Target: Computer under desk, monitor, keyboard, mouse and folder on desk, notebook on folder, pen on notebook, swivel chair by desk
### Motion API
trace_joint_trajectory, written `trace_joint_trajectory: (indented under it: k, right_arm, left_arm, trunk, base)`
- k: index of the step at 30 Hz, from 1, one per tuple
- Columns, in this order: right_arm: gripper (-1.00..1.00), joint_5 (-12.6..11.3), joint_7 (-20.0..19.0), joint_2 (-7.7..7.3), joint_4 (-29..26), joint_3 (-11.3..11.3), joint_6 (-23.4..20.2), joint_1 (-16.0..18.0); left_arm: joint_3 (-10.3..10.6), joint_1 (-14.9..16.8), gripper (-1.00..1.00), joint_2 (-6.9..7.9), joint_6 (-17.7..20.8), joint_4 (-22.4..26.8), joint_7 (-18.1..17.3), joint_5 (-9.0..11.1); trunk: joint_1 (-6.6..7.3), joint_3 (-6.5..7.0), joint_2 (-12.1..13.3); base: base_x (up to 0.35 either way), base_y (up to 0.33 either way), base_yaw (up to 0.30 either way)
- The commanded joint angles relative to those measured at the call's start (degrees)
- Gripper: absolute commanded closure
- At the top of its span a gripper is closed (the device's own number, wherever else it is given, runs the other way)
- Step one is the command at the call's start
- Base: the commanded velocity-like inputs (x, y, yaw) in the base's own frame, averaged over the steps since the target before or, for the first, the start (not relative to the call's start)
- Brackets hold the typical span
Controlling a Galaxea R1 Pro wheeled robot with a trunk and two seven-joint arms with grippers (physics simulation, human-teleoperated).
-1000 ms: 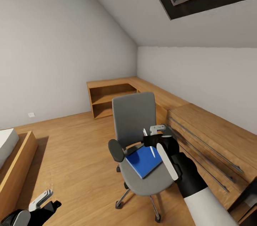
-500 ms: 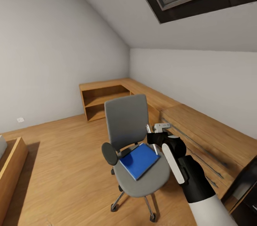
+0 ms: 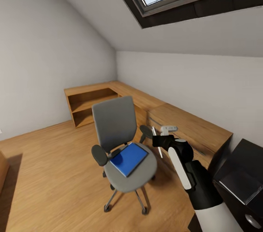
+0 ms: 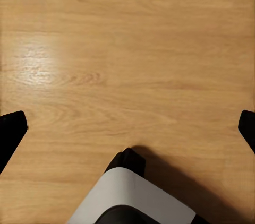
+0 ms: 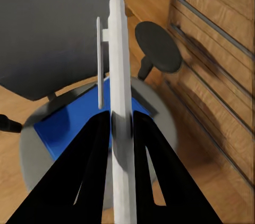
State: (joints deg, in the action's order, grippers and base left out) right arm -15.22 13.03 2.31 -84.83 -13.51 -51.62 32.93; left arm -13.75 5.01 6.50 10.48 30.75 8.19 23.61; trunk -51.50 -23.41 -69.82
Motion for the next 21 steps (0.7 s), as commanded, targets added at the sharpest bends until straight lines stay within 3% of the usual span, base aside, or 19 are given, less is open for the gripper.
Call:
trace_joint_trajectory:
  k: [1, 6, 12, 21]
  right_arm:
    - [1.0, -0.69, 0.6, 0.0, -0.25, -0.04, -0.15, 0.01]
    - [1.0, -0.62, 0.6, 0.04, -1.01, 0.73, 0.11, -0.14]
    - [1.0, -0.67, 0.61, 0.01, -1.12, 3.26, 0.2, -0.15]
    - [1.0, -0.61, 0.6, 0.06, -1.21, 11.3, 0.24, -0.15]
  left_arm:
    - [0.02, 0.0, -1.0, 0.0, 0.12, 0.04, 0.25, 0.59]
    - [0.04, 0.0, -1.0, -0.06, -0.52, -0.37, 0.32, 0.56]
    - [0.19, 0.0, -1.0, -0.31, -0.48, -0.52, 0.36, 0.56]
    - [2.51, 0.0, -1.0, -0.43, -0.5, -3.12, 0.44, 0.54]
  trunk:
    - [0.24, 0.12, 0.37]
    - [1.34, 1.02, 2.38]
    - [2.66, 2.09, 4.79]
    - [4.63, 3.71, 8.4]
  base:
    - [-0.107, 0.0, -0.099]
    - [-0.012, 0.0, -0.011]
    - [0.0, 0.0, -0.143]
    - [0.0, 0.0, -0.252]
